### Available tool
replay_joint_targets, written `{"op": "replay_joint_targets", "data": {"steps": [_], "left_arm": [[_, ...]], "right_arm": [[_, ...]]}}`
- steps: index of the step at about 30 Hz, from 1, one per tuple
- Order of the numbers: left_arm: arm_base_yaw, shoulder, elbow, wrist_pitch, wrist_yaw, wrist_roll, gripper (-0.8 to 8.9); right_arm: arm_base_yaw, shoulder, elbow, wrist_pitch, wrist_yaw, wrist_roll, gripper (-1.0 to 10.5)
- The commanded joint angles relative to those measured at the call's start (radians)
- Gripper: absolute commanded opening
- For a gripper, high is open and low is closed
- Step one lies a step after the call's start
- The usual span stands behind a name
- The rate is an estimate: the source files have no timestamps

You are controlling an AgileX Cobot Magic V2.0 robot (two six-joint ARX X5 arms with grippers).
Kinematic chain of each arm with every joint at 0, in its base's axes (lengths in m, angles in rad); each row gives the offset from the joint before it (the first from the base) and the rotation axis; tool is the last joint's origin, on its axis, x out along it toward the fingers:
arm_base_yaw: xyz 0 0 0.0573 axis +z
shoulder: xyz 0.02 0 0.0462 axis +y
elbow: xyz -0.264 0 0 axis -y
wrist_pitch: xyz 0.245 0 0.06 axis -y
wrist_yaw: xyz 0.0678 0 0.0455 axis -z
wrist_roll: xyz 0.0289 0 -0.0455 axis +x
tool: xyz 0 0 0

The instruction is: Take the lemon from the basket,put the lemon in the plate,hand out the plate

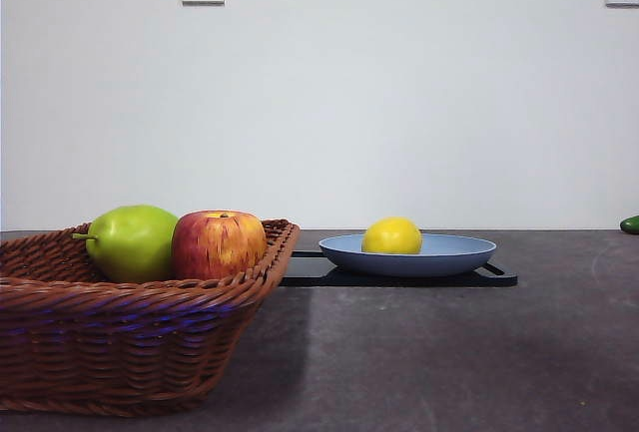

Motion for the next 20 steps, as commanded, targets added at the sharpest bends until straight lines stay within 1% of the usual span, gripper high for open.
{"op": "replay_joint_targets", "data": {"steps": [1,10,14,20], "left_arm": [[-0.002,-0.002,-0.008,0.005,0.001,-0.003,0.09],[-0.002,-0.002,-0.008,0.005,0.001,-0.003,0.09],[-0.002,-0.002,-0.008,0.005,0.001,-0.003,0.09],[-0.002,-0.002,-0.008,0.005,0.001,-0.003,0.09]], "right_arm": [[-0.021,-0.023,-0.035,0.014,-0.007,-0.007,0.0],[-0.057,-0.090,-0.114,0.010,-0.003,0.001,0.0],[-0.057,-0.110,-0.117,-0.030,-0.001,0.009,0.0],[-0.056,-0.111,-0.117,-0.031,-0.001,0.029,0.0]]}}
